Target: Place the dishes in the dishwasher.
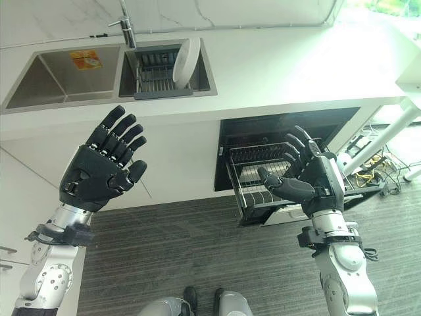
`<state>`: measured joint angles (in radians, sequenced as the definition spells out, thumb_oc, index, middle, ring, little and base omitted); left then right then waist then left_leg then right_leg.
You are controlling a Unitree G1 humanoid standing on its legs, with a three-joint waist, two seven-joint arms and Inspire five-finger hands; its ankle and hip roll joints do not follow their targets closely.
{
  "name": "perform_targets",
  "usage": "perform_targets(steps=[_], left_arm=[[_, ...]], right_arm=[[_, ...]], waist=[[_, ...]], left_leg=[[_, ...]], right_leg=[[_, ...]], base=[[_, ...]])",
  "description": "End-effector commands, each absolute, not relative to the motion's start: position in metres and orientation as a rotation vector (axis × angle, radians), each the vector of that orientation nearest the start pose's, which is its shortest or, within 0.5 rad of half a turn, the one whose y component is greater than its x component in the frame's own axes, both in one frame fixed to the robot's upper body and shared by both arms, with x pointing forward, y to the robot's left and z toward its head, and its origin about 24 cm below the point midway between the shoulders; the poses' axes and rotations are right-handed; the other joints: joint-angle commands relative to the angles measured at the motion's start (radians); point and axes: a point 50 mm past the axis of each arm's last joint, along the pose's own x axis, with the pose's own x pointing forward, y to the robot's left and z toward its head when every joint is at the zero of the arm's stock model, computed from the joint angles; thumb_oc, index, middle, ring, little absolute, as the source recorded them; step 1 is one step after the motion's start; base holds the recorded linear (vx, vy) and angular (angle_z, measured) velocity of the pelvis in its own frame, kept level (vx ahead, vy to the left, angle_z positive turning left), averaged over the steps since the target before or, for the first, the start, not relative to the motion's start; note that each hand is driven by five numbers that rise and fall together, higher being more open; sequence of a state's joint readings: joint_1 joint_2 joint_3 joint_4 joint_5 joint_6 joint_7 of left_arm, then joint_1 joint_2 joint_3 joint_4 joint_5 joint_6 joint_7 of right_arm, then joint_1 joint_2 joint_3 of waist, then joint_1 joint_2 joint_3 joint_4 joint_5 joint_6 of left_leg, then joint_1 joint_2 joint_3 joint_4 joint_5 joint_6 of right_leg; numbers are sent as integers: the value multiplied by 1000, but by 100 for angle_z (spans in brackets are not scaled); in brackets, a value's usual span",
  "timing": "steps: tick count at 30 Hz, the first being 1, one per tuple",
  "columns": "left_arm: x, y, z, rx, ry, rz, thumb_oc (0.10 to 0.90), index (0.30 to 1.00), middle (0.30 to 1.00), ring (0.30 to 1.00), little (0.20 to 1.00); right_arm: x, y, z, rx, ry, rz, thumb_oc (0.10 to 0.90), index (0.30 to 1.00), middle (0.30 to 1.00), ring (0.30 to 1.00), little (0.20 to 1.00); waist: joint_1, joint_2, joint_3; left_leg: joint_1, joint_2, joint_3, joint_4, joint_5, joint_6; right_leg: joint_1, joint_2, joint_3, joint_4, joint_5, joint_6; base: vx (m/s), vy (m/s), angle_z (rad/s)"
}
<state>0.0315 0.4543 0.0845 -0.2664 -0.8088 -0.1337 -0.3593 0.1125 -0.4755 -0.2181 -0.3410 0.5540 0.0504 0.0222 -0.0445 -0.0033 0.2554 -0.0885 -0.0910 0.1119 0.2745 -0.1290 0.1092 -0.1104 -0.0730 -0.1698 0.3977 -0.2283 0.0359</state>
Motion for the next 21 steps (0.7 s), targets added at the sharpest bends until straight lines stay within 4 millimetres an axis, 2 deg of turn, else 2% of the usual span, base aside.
perform_targets(steps=[1, 10, 16, 17, 19, 20, 21], left_arm=[[223, 208, 192, -193, -736, -466, 800, 900, 900, 900, 900], [223, 208, 194, -208, -755, -461, 800, 900, 900, 900, 900], [222, 204, 194, -248, -776, -495, 800, 900, 900, 900, 900], [222, 203, 195, -261, -783, -504, 800, 900, 900, 900, 900], [221, 199, 196, -283, -798, -515, 800, 900, 900, 900, 900], [220, 197, 194, -283, -792, -518, 800, 900, 900, 900, 900], [219, 197, 192, -283, -782, -516, 800, 900, 900, 900, 900]], right_arm=[[231, -253, 183, 5, -518, -29, 800, 900, 900, 900, 900], [229, -244, 180, 11, -523, 23, 800, 900, 900, 900, 900], [230, -236, 173, 48, -499, 78, 800, 900, 900, 900, 900], [230, -237, 174, 48, -502, 76, 800, 900, 900, 900, 900], [230, -240, 175, 44, -508, 74, 800, 900, 900, 900, 900], [229, -243, 177, 73, -513, 82, 800, 900, 900, 900, 900], [227, -244, 177, 104, -511, 90, 800, 900, 900, 900, 900]], waist=[[-11, -9, -100], [-24, 0, -106], [-30, -5, -101], [-27, -9, -94], [-18, -31, -76], [-13, -51, -54], [-16, -55, -51]], left_leg=[[22, 81, 14, 26, -124, -102], [43, 87, 42, 26, -141, -97], [67, 96, 68, 26, -133, -101], [78, 98, 89, 26, -111, -117], [104, 88, 125, 26, 12, -165], [87, 94, 149, 68, 97, -206], [78, 114, 167, 67, 104, -210]], right_leg=[[35, 55, -14, -98, 36, 37], [44, 47, -12, -98, 33, 44], [49, 53, -12, -98, 30, 36], [54, 51, -13, -98, 27, 28], [69, 32, -5, -98, 24, 7], [83, 4, -5, -98, 27, -6], [85, -5, -10, -98, 31, -4]], base=[[46, -11, -6], [23, -13, -3], [22, -45, -1], [51, -79, -2], [76, -99, -2], [74, -62, 3], [70, -6, 12]])
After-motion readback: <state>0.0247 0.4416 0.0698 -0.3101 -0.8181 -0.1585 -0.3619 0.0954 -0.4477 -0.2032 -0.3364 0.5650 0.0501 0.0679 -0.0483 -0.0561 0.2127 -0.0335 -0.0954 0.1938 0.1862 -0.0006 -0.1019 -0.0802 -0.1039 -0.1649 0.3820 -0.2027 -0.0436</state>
